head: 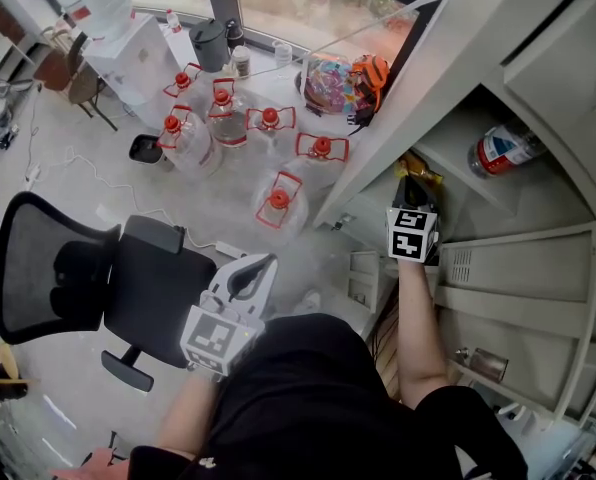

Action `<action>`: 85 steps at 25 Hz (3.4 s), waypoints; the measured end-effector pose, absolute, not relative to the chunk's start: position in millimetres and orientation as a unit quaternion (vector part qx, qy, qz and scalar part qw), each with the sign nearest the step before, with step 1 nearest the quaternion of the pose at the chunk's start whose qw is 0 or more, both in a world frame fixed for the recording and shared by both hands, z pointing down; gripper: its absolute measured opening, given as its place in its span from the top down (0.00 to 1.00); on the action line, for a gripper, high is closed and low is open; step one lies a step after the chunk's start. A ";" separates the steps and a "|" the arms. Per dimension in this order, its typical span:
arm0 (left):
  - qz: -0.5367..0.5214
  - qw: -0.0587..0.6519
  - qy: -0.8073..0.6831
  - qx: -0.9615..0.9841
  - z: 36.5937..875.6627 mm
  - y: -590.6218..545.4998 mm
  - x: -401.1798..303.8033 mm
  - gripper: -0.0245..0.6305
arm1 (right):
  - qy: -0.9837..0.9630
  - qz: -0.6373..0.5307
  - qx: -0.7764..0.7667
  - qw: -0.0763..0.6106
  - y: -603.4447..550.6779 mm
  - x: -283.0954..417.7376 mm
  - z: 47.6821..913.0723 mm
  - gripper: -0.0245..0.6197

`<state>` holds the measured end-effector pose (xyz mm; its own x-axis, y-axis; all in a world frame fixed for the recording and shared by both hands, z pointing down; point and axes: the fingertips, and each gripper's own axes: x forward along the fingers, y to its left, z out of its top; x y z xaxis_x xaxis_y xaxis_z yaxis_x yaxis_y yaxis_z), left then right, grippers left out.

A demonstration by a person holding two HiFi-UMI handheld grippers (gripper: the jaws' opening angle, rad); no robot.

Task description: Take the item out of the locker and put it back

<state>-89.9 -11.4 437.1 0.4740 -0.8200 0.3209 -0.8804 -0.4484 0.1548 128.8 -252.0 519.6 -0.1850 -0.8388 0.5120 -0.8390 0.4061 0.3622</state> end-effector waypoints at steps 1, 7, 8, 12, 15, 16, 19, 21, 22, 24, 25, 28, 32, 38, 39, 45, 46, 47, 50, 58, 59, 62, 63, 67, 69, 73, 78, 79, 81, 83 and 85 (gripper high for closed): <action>0.099 0.151 -0.501 0.846 436.9 -11.1 -89.5 0.95 | -0.773 0.003 0.544 0.325 -249.3 127.6 518.6 0.97; 0.096 0.150 -0.489 0.854 436.0 -10.1 -85.4 0.95 | -0.785 0.009 0.543 0.297 -231.3 126.0 504.5 0.97; 0.096 0.149 -0.486 0.856 436.1 -9.9 -84.6 0.95 | -0.787 0.011 0.544 0.292 -228.2 126.5 502.3 0.97; 0.095 0.147 -0.475 0.863 435.5 -10.2 -80.9 0.95 | -0.791 0.018 0.547 0.275 -214.4 130.1 492.4 0.97; 0.092 0.148 -0.467 0.867 434.8 -11.6 -79.6 0.95 | -0.796 0.022 0.545 0.262 -202.6 127.9 482.5 0.97; 0.091 0.148 -0.465 0.868 434.6 -12.2 -79.3 0.95 | -0.798 0.023 0.545 0.257 -198.7 126.6 478.7 0.97; 0.087 0.150 -0.456 0.873 435.5 -15.2 -77.0 0.95 | -0.804 0.024 0.543 0.241 -187.4 122.6 466.8 0.97; 0.085 0.151 -0.450 0.876 436.6 -18.0 -74.9 0.95 | -0.809 0.027 0.540 0.230 -179.7 118.8 459.4 0.97; 0.085 0.151 -0.447 0.878 436.9 -19.6 -73.8 0.95 | -0.812 0.028 0.539 0.224 -175.8 116.9 455.7 0.97; 0.082 0.152 -0.440 0.881 436.7 -22.9 -71.6 0.95 | -0.816 0.031 0.537 0.214 -167.6 114.2 447.9 0.97; 0.081 0.152 -0.437 0.883 436.5 -24.7 -70.4 0.95 | -0.817 0.032 0.537 0.208 -163.5 113.4 443.9 0.97; 0.079 0.153 -0.428 0.887 435.9 -30.0 -67.6 0.95 | -0.822 0.036 0.535 0.194 -151.7 110.3 432.6 0.97; 0.078 0.152 -0.414 0.894 435.6 -37.2 -62.9 0.95 | -0.825 0.036 0.533 0.184 -137.5 106.6 422.8 0.97; 0.079 0.149 -0.390 0.905 435.8 -42.4 -53.9 0.95 | -0.826 0.041 0.535 0.172 -115.1 104.0 413.3 0.97; 0.079 0.148 -0.386 0.907 435.4 -43.2 -52.4 0.95 | -0.828 0.042 0.533 0.170 -111.1 103.3 412.0 0.97; 0.078 0.145 -0.368 0.915 432.9 -47.3 -45.4 0.95 | -0.838 0.046 0.520 0.161 -85.5 95.2 404.1 0.97; 0.078 0.144 -0.365 0.916 432.8 -47.7 -44.3 0.95 | -0.839 0.045 0.518 0.160 -81.3 93.6 402.7 0.97; 0.078 0.144 -0.362 0.918 432.8 -47.8 -43.0 0.95 | -0.841 0.045 0.516 0.159 -77.4 92.1 401.2 0.97; 0.078 0.144 -0.351 0.922 432.4 -46.1 -37.9 0.95 | -0.848 0.041 0.506 0.151 -66.8 86.9 396.6 0.97; 0.082 0.137 -0.328 0.931 432.0 -42.3 -25.7 0.95 | -0.860 0.035 0.490 0.136 -42.1 77.6 384.9 0.97; 0.082 0.137 -0.326 0.932 431.9 -42.1 -24.7 0.95 | -0.861 0.035 0.489 0.135 -39.6 77.0 383.6 0.97; 0.083 0.137 -0.323 0.933 431.7 -41.0 -21.6 0.95 | -0.863 0.036 0.486 0.130 -34.3 75.2 380.5 0.97; 0.083 0.137 -0.322 0.933 431.8 -40.4 -20.9 0.95 | -0.864 0.036 0.486 0.130 -32.9 74.8 380.1 0.97; 0.083 0.139 -0.322 0.933 432.0 -39.4 -21.3 0.95 | -0.865 0.040 0.482 0.134 -29.6 72.3 380.9 0.97; 0.083 0.139 -0.324 0.932 432.3 -39.3 -21.8 0.95 | -0.865 0.039 0.482 0.133 -29.6 73.0 382.0 0.97; 0.083 0.141 -0.328 0.930 433.0 -38.3 -23.9 0.95 | -0.866 0.040 0.481 0.132 -31.7 73.1 383.5 0.97; 0.085 0.143 -0.335 0.927 434.0 -39.2 -27.5 0.95 | -0.864 0.049 0.483 0.130 -40.5 75.8 389.1 0.97; 0.085 0.143 -0.338 0.926 434.2 -39.9 -28.7 0.95 | -0.864 0.049 0.483 0.130 -42.7 76.3 390.2 0.97; 0.086 0.143 -0.343 0.924 434.6 -41.2 -31.8 0.95 | -0.865 0.048 0.482 0.132 -47.3 77.7 391.8 0.97; 0.087 0.143 -0.350 0.921 435.2 -42.1 -35.4 0.95 | -0.864 0.048 0.484 0.132 -52.6 80.2 393.0 0.97; 0.089 0.144 -0.359 0.918 436.4 -43.2 -39.0 0.95 | -0.863 0.048 0.486 0.132 -59.1 83.6 394.6 0.97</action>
<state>-39.0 -43.2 436.4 0.7267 -0.6328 0.2673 -0.6843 -0.7010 0.2009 83.6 -59.1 394.6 -0.4937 -0.8253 0.2741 -0.8506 0.5239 0.0453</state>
